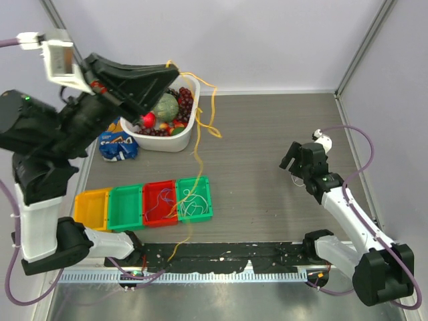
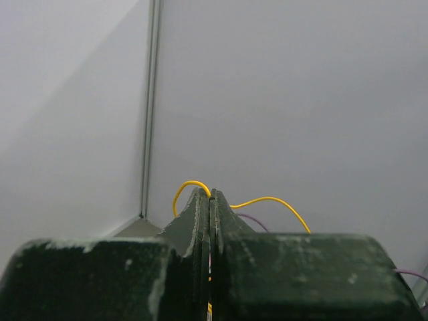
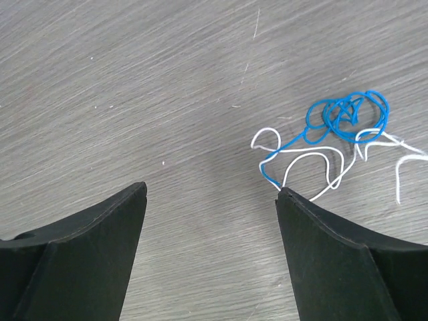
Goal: Untangle the cables
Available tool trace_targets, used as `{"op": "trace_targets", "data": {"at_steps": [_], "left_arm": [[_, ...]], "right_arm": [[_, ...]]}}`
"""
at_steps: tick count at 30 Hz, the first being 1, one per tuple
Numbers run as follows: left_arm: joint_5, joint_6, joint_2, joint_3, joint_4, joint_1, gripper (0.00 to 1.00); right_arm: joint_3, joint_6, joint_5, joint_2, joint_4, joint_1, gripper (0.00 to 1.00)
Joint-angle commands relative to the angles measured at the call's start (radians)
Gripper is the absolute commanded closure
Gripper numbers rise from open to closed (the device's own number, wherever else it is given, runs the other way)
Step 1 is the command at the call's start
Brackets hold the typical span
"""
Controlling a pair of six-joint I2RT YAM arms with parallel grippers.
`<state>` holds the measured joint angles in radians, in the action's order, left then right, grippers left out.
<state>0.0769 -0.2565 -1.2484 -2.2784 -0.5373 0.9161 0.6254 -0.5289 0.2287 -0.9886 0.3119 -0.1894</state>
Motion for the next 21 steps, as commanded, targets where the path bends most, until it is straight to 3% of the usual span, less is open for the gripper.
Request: {"op": "trace_targets", "data": {"at_steps": [1,4,7,10,16,19,21], "left_arm": [[0.018,-0.006,-0.022,-0.036,0.017,0.003,1.0],[0.011,-0.004,-0.022,-0.021,0.017,0.003,1.0],[0.004,-0.006,-0.019,0.002,0.028,0.003,1.0],[0.017,-0.027,-0.025,0.042,0.057,0.003,1.0],[0.084,-0.095,-0.108,0.124,0.077,0.003,1.0],[0.072,-0.105,-0.099,0.276,0.088,0.003,1.0],[0.054,-0.122,-0.069,0.443,0.129,0.003,1.0]], "right_arm": [[0.046,0.061,0.017,0.048,0.032,-0.012,0.16],[0.021,0.098,-0.167,0.103,-0.046,-0.024,0.17],[-0.033,0.055,-0.501,0.177,-0.244,-0.036,0.17],[-0.046,0.012,-0.589,0.182,-0.307,-0.044,0.18],[0.045,-0.019,-0.297,0.137,-0.064,-0.055,0.23],[0.072,-0.08,-0.018,0.148,0.085,-0.053,0.23],[0.077,-0.094,0.087,0.175,0.13,-0.051,0.23]]}}
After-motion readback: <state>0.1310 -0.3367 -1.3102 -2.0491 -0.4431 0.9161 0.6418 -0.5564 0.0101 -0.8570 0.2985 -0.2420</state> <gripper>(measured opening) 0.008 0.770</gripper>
